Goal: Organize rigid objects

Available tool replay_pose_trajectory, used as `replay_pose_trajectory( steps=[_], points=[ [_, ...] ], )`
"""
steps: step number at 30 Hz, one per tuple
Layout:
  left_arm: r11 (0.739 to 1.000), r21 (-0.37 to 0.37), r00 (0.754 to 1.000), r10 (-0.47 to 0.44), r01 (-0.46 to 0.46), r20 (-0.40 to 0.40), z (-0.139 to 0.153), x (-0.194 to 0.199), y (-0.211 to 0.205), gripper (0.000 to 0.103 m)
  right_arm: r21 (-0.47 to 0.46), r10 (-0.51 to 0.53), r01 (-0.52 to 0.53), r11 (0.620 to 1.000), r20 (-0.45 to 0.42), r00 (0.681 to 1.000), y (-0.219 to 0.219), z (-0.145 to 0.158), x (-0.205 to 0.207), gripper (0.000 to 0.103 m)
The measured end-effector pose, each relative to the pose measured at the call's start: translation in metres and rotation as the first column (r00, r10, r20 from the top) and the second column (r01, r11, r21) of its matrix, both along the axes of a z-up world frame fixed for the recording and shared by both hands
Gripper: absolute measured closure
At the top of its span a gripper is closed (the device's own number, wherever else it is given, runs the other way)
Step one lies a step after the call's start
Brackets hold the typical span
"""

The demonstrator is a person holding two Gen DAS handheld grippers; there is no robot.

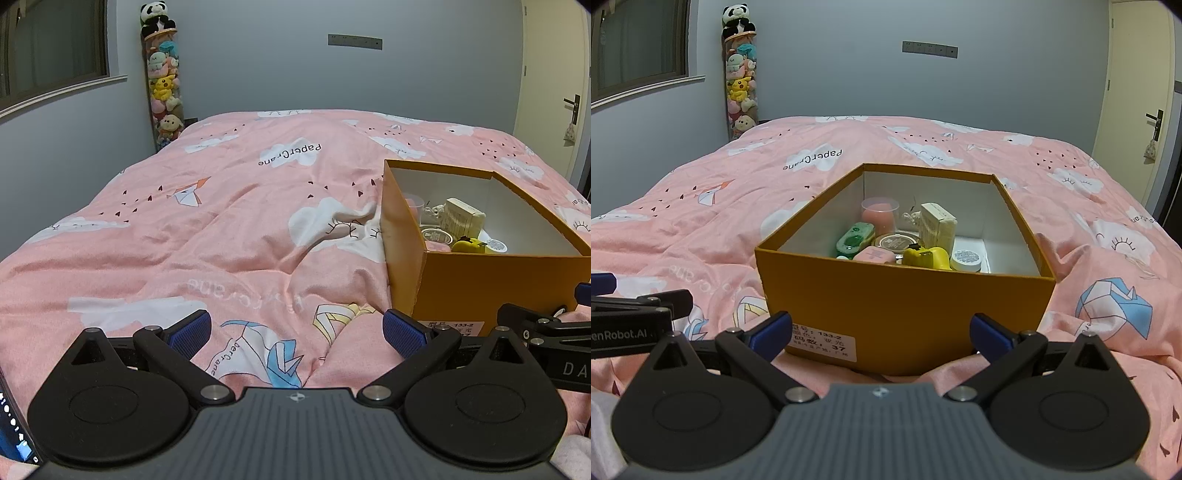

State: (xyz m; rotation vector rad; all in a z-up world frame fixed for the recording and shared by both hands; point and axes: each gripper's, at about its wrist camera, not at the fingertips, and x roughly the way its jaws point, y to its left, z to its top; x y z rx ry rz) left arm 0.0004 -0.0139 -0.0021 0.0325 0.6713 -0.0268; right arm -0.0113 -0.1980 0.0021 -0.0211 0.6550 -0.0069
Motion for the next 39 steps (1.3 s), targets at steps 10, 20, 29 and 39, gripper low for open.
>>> replay_pose_trajectory(
  steps=[10, 20, 29, 39],
  points=[
    [1.000, -0.006, 1.000, 0.006, -0.006, -0.005, -0.0005, 0.0013, 0.0017, 0.000, 0.002, 0.007, -0.007, 1.000, -0.005, 1.000, -0.0008, -0.0007, 0.0013, 0.003],
    [1.000, -0.007, 1.000, 0.008, -0.008, -0.005, -0.0005, 0.0013, 0.0024, 0.000, 0.004, 0.007, -0.007, 1.000, -0.008, 1.000, -0.0011, -0.0011, 0.0017, 0.003],
    [1.000, -0.007, 1.000, 0.009, -0.009, -0.004, -0.0005, 0.0013, 0.0028, 0.000, 0.003, 0.007, -0.007, 1.000, -0.008, 1.000, -0.0008, -0.0012, 0.0017, 0.003],
    [1.000, -0.009, 1.000, 0.010, -0.010, -0.005, -0.0007, 0.0013, 0.0031, 0.000, 0.004, 0.006, -0.006, 1.000, -0.008, 1.000, -0.0001, -0.0010, 0.0014, 0.003]
  ],
)
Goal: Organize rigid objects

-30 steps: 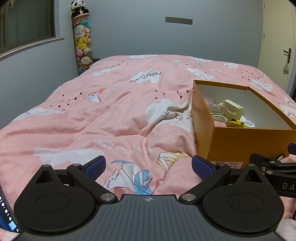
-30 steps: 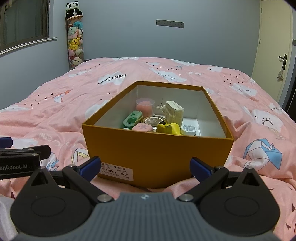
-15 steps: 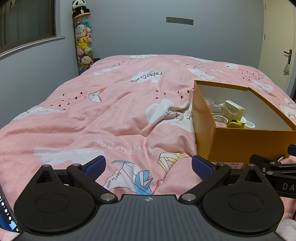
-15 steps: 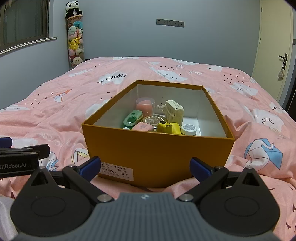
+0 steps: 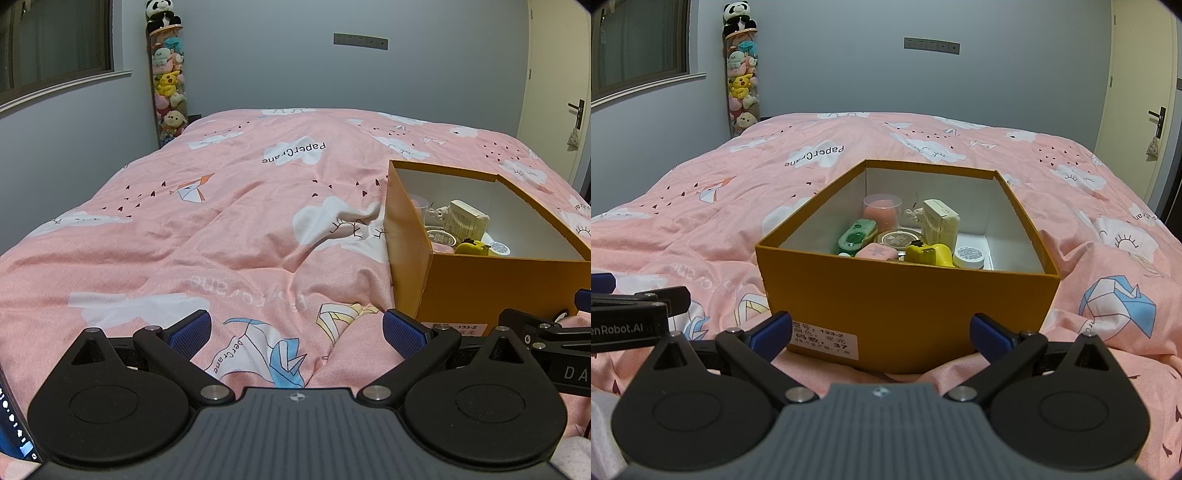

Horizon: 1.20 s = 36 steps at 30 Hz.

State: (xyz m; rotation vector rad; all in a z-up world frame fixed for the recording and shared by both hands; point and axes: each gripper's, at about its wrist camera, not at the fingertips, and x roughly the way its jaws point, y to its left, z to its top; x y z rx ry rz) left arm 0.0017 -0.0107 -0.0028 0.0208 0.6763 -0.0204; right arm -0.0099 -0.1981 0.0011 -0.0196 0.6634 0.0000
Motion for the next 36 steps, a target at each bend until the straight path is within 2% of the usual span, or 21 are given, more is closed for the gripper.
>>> replay_pose_trajectory(
  steps=[36],
  points=[
    [1.000, -0.002, 1.000, 0.004, -0.004, 0.000, -0.0004, -0.0007, 0.0021, 0.000, 0.002, 0.005, -0.005, 1.000, -0.004, 1.000, 0.0012, -0.0017, -0.0006, 0.003]
  ],
)
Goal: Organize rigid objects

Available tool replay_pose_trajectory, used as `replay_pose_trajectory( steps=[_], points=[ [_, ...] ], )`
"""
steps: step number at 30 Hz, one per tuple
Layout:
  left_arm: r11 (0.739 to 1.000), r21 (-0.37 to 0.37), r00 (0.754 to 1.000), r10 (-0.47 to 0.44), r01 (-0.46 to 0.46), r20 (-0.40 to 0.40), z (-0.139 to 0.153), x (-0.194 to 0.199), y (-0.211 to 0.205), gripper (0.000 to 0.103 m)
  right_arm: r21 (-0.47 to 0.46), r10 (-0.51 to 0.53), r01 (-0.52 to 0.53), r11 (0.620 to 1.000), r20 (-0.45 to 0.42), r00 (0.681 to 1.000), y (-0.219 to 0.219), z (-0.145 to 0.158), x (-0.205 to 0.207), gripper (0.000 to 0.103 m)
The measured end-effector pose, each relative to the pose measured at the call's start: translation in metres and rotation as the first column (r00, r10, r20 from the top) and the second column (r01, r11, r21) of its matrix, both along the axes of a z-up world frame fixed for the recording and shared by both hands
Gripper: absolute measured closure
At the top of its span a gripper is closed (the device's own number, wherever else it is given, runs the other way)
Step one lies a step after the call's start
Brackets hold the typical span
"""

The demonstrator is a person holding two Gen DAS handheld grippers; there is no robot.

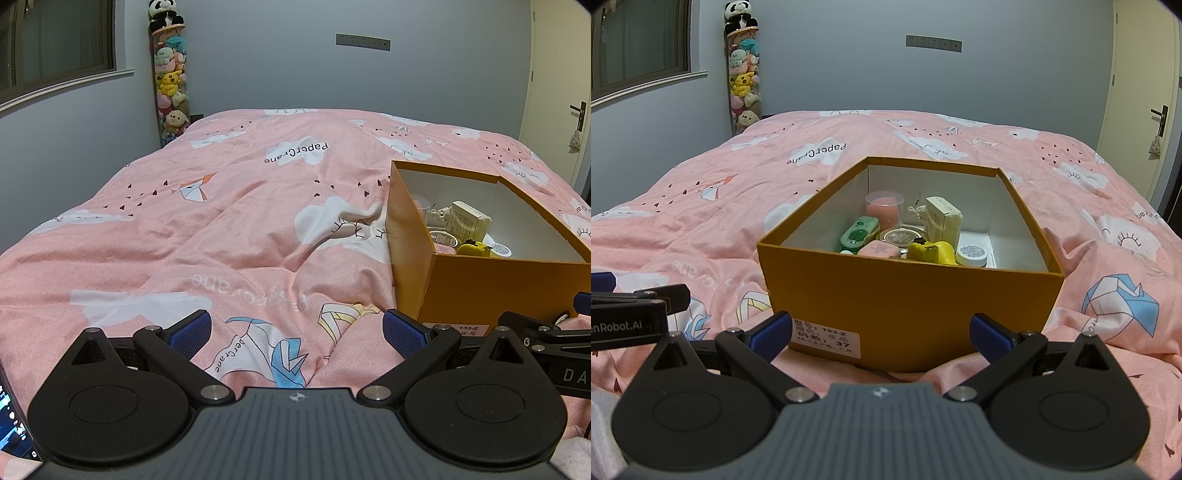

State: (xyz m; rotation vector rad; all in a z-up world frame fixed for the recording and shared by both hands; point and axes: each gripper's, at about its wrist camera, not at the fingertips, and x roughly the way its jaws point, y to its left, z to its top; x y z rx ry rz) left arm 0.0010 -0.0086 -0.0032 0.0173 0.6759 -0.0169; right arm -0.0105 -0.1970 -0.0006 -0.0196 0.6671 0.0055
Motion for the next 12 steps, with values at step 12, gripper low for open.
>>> replay_pose_trajectory(
  steps=[12],
  points=[
    [1.000, -0.003, 1.000, 0.004, -0.004, 0.010, 0.0028, -0.0024, -0.0010, 0.000, -0.004, 0.007, -0.007, 1.000, -0.005, 1.000, 0.0017, -0.0012, -0.0008, 0.003]
  ],
)
